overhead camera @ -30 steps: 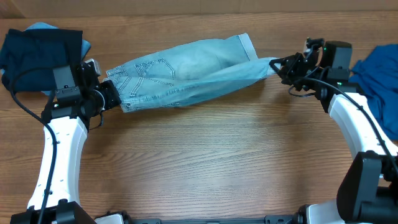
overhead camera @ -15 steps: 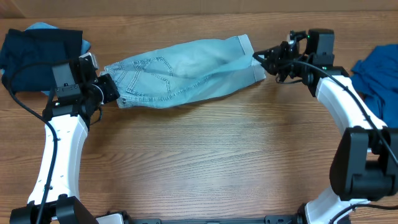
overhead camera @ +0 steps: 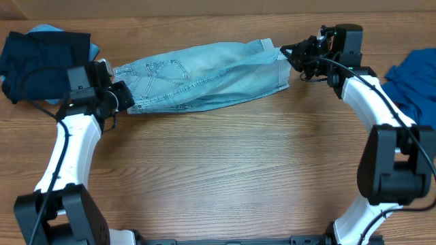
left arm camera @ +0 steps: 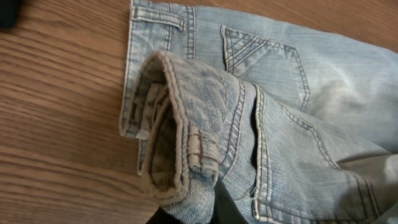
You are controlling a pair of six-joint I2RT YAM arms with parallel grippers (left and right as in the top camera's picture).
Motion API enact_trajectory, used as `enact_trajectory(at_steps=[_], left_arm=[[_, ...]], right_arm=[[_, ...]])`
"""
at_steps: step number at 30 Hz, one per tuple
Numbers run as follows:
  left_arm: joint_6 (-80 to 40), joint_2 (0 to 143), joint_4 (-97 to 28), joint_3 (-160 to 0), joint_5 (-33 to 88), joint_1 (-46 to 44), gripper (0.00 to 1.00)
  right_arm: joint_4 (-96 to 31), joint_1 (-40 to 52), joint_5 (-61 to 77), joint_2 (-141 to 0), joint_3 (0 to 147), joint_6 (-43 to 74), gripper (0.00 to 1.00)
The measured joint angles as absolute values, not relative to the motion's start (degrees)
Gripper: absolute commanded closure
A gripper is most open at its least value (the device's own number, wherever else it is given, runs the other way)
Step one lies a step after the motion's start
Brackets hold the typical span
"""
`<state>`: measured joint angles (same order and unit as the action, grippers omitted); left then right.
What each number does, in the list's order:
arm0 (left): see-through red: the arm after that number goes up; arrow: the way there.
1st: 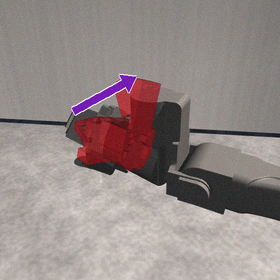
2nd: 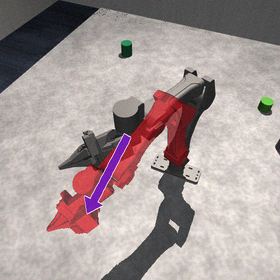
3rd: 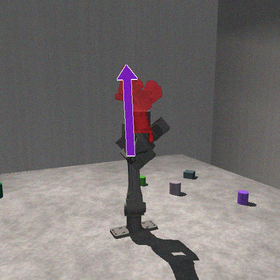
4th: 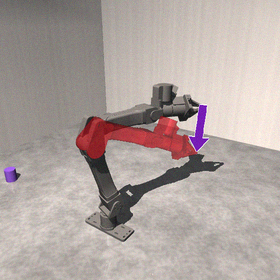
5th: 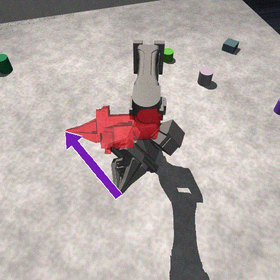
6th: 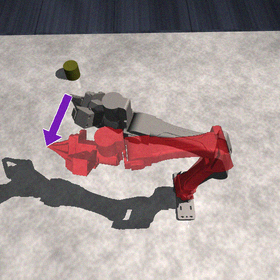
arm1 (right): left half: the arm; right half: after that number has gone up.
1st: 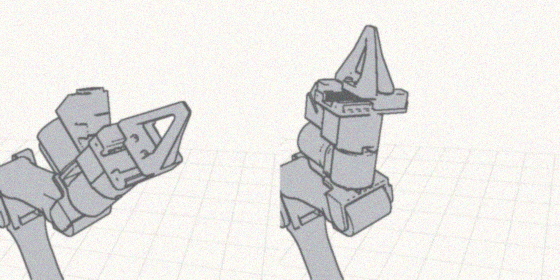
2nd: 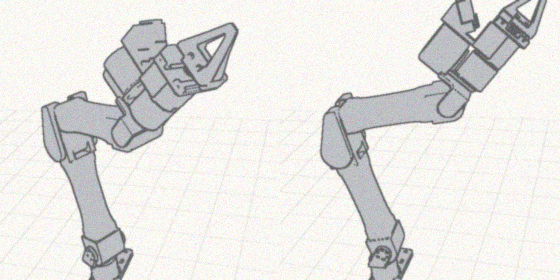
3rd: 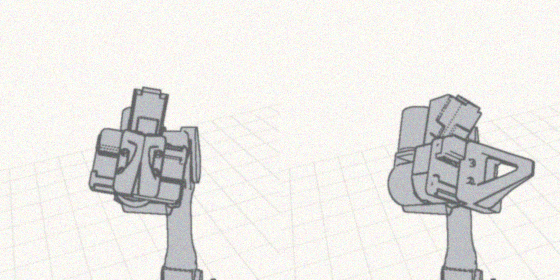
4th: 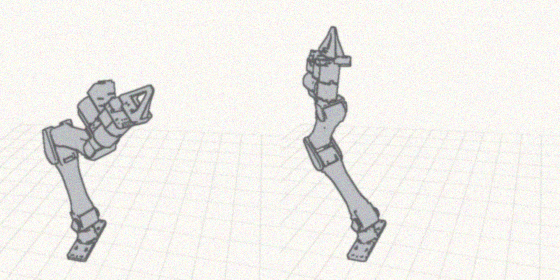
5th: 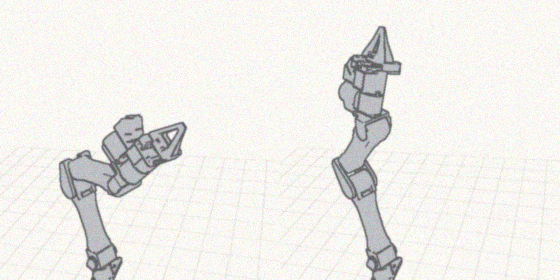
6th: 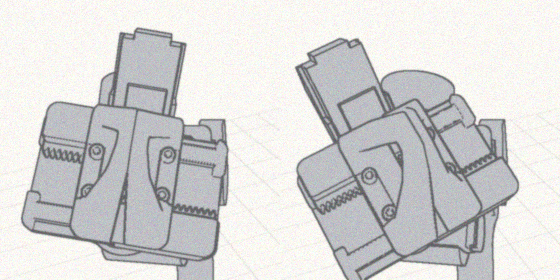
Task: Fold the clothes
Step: 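Lay the folded edge onto the top half with both grippers, then release the shorts and raise both grippers away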
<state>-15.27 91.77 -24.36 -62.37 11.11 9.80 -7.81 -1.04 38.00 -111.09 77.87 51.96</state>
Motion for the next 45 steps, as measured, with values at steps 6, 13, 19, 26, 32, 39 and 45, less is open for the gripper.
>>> enact_trajectory(at_steps=[6,13,19,26,32,39,45], left_arm=[[-16.6,92.3,-23.1,-62.5,10.4,9.6,0.95],[-18.0,92.3,-20.4,-62.6,10.3,9.3,0.94],[-20.7,92.4,-16.5,-62.6,9.5,9.3,0.92],[-25.2,96.4,-11.8,-62.7,8.9,9.3,0.90],[-28.6,99.8,-6.8,-62.7,8.4,8.9,0.84],[-31.8,100.6,-1.9,-62.8,7.9,8.2,0.61],[-32.8,100.6,-1.9,-62.9,6.8,7.8,0.49]], right_arm=[[-0.2,-1.0,37.6,-117.9,78.9,54.3,0.95],[5.2,-0.7,37.6,-119.7,81.4,54.0,0.89],[5.6,-0.6,36.2,-119.7,81.7,53.9,0.83],[6.0,-0.6,33.6,-119.7,81.7,53.5,0.82],[7.3,-0.6,31.9,-119.7,81.7,52.3,0.82],[10.8,-0.6,32.7,-119.7,81.8,47.7,0.66],[1.3,-0.6,35.4,-119.7,82.2,42.7,0.54]])
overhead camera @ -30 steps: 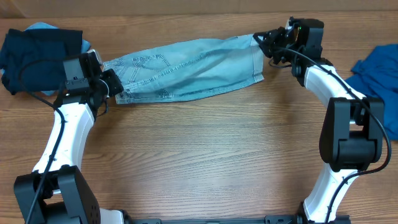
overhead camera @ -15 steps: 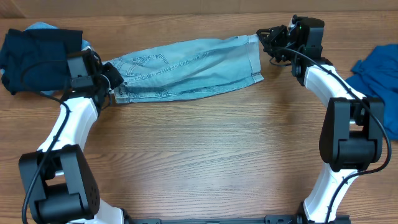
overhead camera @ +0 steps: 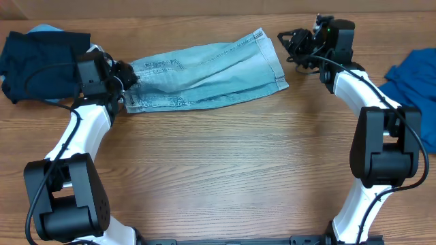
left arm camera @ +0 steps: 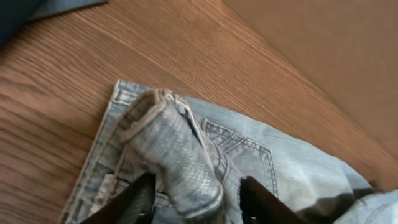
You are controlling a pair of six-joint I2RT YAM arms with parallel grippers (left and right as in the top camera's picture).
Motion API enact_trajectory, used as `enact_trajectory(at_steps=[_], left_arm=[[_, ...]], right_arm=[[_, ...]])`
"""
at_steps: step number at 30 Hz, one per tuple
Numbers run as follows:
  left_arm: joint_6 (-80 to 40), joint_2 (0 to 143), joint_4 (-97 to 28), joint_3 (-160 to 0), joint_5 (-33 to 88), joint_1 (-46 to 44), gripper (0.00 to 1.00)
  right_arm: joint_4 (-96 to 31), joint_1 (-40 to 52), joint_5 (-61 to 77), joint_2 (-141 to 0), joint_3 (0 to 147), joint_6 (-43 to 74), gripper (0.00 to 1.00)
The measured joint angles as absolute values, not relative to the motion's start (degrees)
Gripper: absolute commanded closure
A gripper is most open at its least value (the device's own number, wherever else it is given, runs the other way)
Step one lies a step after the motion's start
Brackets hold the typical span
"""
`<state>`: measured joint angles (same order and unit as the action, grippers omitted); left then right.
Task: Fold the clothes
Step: 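Release the shorts and raise both grippers away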
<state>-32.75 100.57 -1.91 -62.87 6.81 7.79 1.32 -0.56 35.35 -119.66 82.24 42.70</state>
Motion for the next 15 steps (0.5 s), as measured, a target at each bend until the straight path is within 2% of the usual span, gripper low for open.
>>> enact_trajectory(at_steps=[5,9,13,15], left_arm=[[-32.7,100.6,-1.5,-63.1,4.3,7.9,0.43],[-32.7,100.6,-1.3,-63.2,3.1,8.4,0.42],[-32.7,100.6,-1.5,-63.5,2.5,9.2,0.48],[-32.3,100.6,-2.8,-63.9,3.5,9.4,0.48]], right_arm=[[-1.5,-0.6,38.7,-119.7,82.2,38.3,0.52],[-2.3,-0.6,40.7,-119.7,82.2,37.1,0.49],[-3.3,-0.6,42.8,-119.7,82.3,35.8,0.48],[-5.0,-0.6,43.4,-119.7,82.3,35.5,0.48]])
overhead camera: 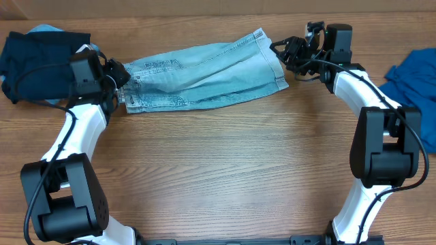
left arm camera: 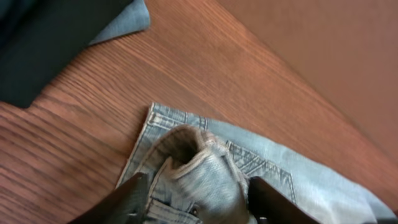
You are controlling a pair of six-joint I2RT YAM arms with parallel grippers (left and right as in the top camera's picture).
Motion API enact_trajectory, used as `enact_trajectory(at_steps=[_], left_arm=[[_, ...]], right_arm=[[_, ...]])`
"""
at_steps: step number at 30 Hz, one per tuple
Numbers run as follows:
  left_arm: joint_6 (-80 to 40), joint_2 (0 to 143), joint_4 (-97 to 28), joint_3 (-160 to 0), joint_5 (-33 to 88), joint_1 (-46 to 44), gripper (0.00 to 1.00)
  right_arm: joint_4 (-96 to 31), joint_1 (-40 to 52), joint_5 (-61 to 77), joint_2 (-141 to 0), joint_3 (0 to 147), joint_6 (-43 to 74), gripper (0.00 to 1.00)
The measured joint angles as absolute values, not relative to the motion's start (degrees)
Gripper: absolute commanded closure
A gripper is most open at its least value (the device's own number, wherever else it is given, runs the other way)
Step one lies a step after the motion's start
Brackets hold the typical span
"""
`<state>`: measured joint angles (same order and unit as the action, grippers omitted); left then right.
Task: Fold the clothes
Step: 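Release the shorts and raise both grippers away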
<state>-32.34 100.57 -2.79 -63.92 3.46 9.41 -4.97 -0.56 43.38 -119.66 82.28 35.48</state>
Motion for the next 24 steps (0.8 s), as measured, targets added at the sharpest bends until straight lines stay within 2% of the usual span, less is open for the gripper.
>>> enact_trajectory(at_steps=[5,9,14,16,18,20,21,24], left_arm=[[-28.2,100.6,-9.0,-65.6,6.0,9.4,0.46],[-24.0,100.5,-15.2,-68.9,6.4,9.4,0.39],[-17.8,97.1,-23.9,-78.4,6.5,9.4,0.36],[-16.6,95.6,-27.1,-82.3,6.6,9.4,0.37],[-15.6,94.1,-30.2,-85.3,7.3,9.4,0.44],[-14.4,93.1,-33.4,-86.8,8.8,9.3,0.56],[-13.5,92.8,-35.5,-87.0,9.8,9.0,0.59],[-10.2,93.0,-41.1,-87.0,11.2,6.9,0.64]], right_arm=[[-10.9,-0.6,44.2,-119.7,82.3,30.6,0.47],[-14.5,-0.6,44.6,-119.7,82.3,23.7,0.46],[-17.7,-0.6,44.5,-119.7,82.5,18.8,0.46],[-21.0,-0.6,44.1,-119.7,83.2,17.3,0.46],[-25.2,-0.5,43.6,-119.7,84.7,15.2,0.46],[-29.7,-0.4,42.6,-119.7,87.0,13.0,0.46],[-31.8,-0.3,41.8,-119.7,88.2,12.3,0.46],[-38.4,0.1,37.3,-119.7,92.1,10.7,0.47]])
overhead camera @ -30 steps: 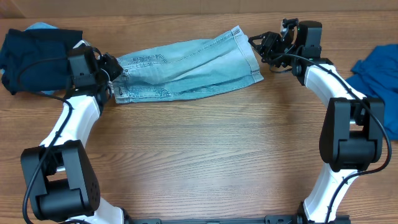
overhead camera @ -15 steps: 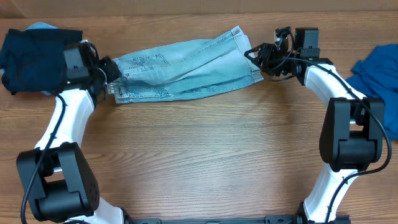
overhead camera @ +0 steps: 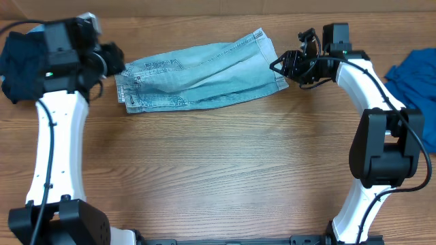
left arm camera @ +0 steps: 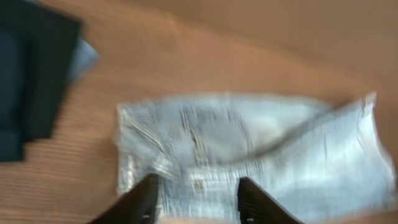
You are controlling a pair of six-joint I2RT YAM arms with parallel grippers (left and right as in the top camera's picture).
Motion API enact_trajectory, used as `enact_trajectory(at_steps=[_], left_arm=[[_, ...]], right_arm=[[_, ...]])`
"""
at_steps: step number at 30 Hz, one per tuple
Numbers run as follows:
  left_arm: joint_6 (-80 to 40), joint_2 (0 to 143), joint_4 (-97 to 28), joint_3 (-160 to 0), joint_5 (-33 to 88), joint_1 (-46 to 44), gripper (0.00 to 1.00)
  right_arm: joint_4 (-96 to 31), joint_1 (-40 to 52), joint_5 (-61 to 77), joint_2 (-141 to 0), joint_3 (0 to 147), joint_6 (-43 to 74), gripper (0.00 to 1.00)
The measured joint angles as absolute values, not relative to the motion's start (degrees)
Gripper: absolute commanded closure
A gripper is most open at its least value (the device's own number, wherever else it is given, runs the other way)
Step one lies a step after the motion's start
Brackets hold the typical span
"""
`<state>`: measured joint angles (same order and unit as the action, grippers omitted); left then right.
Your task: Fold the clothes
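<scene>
Light blue denim shorts (overhead camera: 201, 75) lie flat and folded lengthwise at the back of the table, waistband to the left. The left wrist view is blurred but shows the shorts (left arm camera: 249, 149) spread below. My left gripper (left arm camera: 198, 200) hangs open above the waistband end with nothing between its fingers; from overhead the left gripper (overhead camera: 112, 60) is at the shorts' left edge. My right gripper (overhead camera: 281, 68) is at the hem's right corner. Whether it touches or holds the cloth does not show.
A dark navy garment (overhead camera: 20, 64) lies at the back left beside the left arm, with a pale blue piece (left arm camera: 84, 56) showing under it in the left wrist view. A blue garment (overhead camera: 412, 78) lies at the right edge. The table's far edge runs just behind the shorts.
My left gripper, which stood low with its fingers either side of the waistband fold, is now higher and clear of it. The waistband lies flat. My right gripper has shifted down to the hem's corner.
First both grippers held the shorts stretched between them, left on the waistband, right on the hem. Then the shorts lay further back, the right gripper off the hem, the left fingers apart around the waistband fold. Now the left gripper is raised and empty.
</scene>
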<state>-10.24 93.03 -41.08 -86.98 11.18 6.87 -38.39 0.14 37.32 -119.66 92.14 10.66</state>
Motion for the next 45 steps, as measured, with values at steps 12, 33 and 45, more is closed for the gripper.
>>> enact_trajectory(at_steps=[12,33,45], left_arm=[[-4.0,93.4,-51.8,-86.9,2.9,-13.5,0.67],[-15.2,93.5,-44.1,-74.6,-0.3,-16.1,0.63],[-16.2,93.5,-43.6,-74.6,0.9,-16.1,0.61]], right_arm=[[-47.2,1.8,27.3,-119.7,99.5,7.3,0.30],[-34.3,5.8,22.5,-121.8,99.6,12.4,0.85],[-38.6,8.3,21.3,-131.7,99.6,13.5,0.96]])
